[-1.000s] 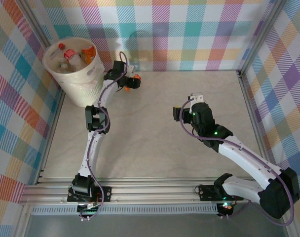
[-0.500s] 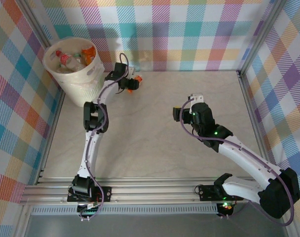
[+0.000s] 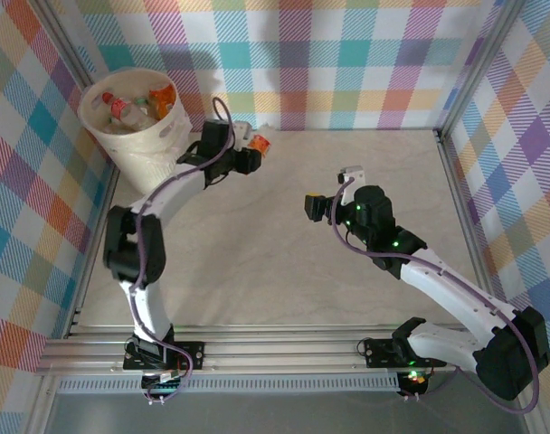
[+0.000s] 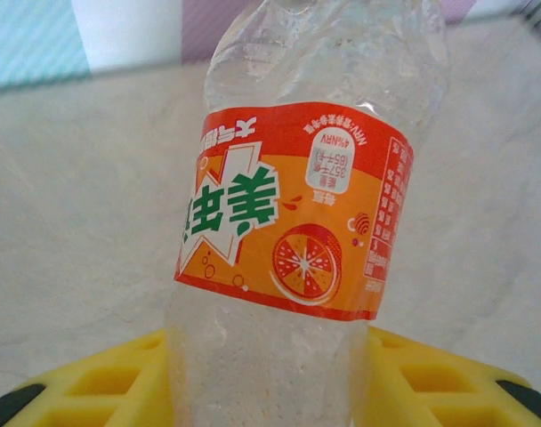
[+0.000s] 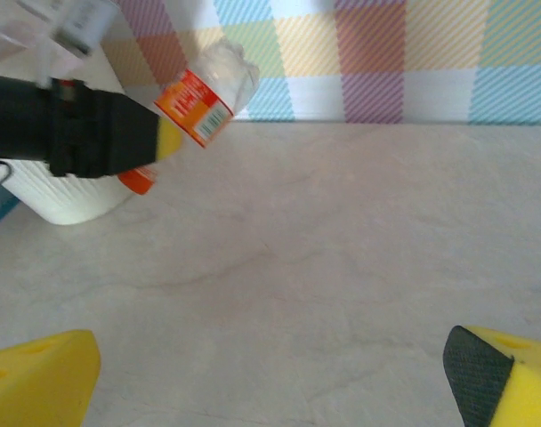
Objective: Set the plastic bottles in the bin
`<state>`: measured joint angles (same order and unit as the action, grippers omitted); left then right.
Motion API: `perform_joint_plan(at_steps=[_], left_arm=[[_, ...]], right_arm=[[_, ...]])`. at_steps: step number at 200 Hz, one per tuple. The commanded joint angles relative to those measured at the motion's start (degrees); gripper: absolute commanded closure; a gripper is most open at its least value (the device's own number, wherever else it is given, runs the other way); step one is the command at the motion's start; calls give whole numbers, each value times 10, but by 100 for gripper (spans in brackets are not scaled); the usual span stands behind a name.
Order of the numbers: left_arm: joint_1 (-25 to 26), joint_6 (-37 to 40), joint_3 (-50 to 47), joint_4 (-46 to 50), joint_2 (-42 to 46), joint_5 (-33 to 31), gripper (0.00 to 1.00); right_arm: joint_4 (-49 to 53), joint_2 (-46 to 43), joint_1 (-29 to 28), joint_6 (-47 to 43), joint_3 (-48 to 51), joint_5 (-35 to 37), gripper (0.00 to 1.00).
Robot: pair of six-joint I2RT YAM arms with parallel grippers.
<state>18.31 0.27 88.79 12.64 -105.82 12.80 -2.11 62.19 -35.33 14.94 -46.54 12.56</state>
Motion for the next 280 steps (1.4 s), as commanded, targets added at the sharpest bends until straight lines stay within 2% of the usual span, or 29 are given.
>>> perform_joint_plan(at_steps=[1,43,74,83,165,200,232,252,280], left_arm=[[-1,-18,-34,-25,89,-29,55],[-14,-19,-27,20,189,-148,55],[-36,-41,41,83,208,-301,58],[-48,-53,67,108,202,-322,58],[-158,-126,189,160,130,-401,59],[-219,-209,255,202,72,-370,59],[-241,-273,324,242,14,-368,57],[-248,-310,389,305,-29,-372,56],[-255,-358,426,341,-51,-374,46]], right_arm=[[-60,2,-2,25,10,-23,0],[-73,3,-1,37,14,-17,0],[-69,-1,-1,40,18,-19,0],[-70,-4,-1,41,20,-17,0],[-45,-42,-1,40,36,-3,0],[-40,-59,-1,42,48,1,0],[-43,-61,-1,34,53,9,0],[-47,-57,0,22,53,12,0],[-47,-48,1,7,48,10,0]])
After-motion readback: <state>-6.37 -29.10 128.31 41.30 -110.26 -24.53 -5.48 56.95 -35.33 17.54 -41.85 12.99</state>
